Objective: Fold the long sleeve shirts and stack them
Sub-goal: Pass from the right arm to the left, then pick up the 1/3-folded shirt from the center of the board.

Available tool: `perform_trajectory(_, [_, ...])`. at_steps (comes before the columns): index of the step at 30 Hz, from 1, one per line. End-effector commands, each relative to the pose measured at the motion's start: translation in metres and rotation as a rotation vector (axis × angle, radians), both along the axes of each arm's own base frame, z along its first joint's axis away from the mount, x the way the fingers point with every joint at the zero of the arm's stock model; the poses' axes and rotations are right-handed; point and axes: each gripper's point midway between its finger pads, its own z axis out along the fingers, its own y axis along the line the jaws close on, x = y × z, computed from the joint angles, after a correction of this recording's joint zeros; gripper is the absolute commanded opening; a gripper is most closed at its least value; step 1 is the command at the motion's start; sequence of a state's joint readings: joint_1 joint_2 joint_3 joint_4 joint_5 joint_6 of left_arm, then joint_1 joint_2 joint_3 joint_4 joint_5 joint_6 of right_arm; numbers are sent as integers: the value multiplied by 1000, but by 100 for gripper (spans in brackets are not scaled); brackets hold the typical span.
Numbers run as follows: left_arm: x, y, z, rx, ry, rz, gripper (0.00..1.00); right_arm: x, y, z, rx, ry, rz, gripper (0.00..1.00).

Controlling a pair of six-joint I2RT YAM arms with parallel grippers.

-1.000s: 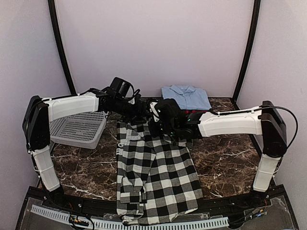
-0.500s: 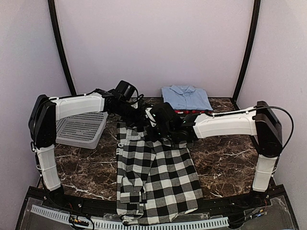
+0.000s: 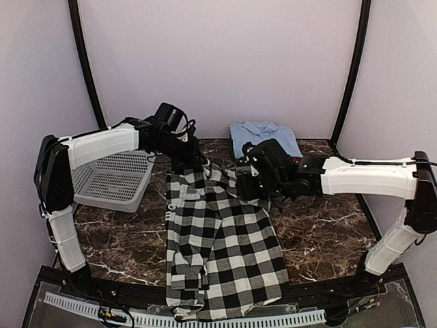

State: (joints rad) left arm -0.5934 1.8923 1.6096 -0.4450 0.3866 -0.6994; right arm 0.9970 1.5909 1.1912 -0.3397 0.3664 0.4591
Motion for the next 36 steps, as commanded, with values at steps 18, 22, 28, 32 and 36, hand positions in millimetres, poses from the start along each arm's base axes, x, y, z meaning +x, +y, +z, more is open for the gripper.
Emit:
perform_trajectory(18, [9,106,198,-76,-478,216,0,-117,-104,-100,133,517,-185,63])
perform_trajectory(22, [12,128,209,-46,-505,267,0,-129,-102,-112,147,570,-164,63])
perform_trajectory(28, [21,154,200,18,-488,343,0,-146,-89,-114,169,611,-90,61])
perform_trajectory(32, [24,164,190,40,-464,368,0,-159,-79,-109,180,617,-31,58])
perform_trajectory(36, [25,164,183,40,-448,366,0,-167,-77,-100,193,606,-4,54])
